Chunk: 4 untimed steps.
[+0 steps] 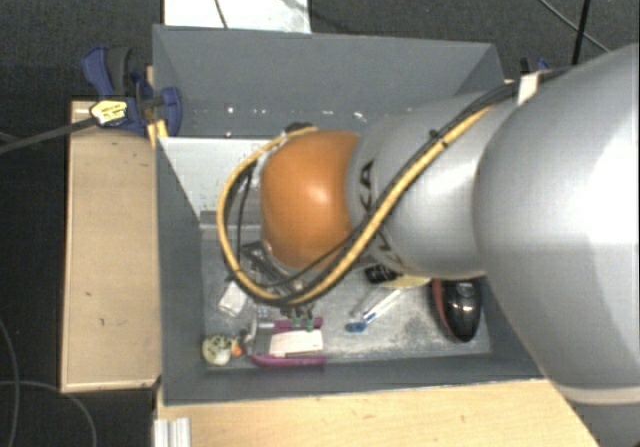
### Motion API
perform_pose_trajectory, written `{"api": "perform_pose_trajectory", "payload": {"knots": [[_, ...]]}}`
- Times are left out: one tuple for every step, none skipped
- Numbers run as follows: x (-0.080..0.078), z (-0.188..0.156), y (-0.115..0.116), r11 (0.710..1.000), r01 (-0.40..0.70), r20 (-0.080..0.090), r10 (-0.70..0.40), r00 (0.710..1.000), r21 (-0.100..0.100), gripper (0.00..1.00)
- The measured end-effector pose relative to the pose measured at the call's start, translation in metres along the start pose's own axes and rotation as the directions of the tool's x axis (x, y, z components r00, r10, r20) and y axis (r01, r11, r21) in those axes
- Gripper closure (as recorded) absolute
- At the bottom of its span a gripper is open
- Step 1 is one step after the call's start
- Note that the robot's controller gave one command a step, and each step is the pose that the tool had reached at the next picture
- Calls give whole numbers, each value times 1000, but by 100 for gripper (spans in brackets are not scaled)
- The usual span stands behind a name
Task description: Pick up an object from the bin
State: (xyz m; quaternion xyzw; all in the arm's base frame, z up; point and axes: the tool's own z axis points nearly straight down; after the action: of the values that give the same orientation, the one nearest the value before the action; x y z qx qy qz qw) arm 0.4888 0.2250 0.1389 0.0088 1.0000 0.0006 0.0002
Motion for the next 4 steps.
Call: {"api": "perform_pose_trajectory", "payload": {"knots": [[-67, 70, 21, 956, 293, 1, -293, 956, 1, 0], [-56, 37, 8, 942, 337, 3, -337, 942, 1, 0], [-66, 38, 11, 823, 568, 4, -568, 823, 1, 0], [-75, 69, 17, 566, 824, 4, -824, 566, 1, 0]]}}
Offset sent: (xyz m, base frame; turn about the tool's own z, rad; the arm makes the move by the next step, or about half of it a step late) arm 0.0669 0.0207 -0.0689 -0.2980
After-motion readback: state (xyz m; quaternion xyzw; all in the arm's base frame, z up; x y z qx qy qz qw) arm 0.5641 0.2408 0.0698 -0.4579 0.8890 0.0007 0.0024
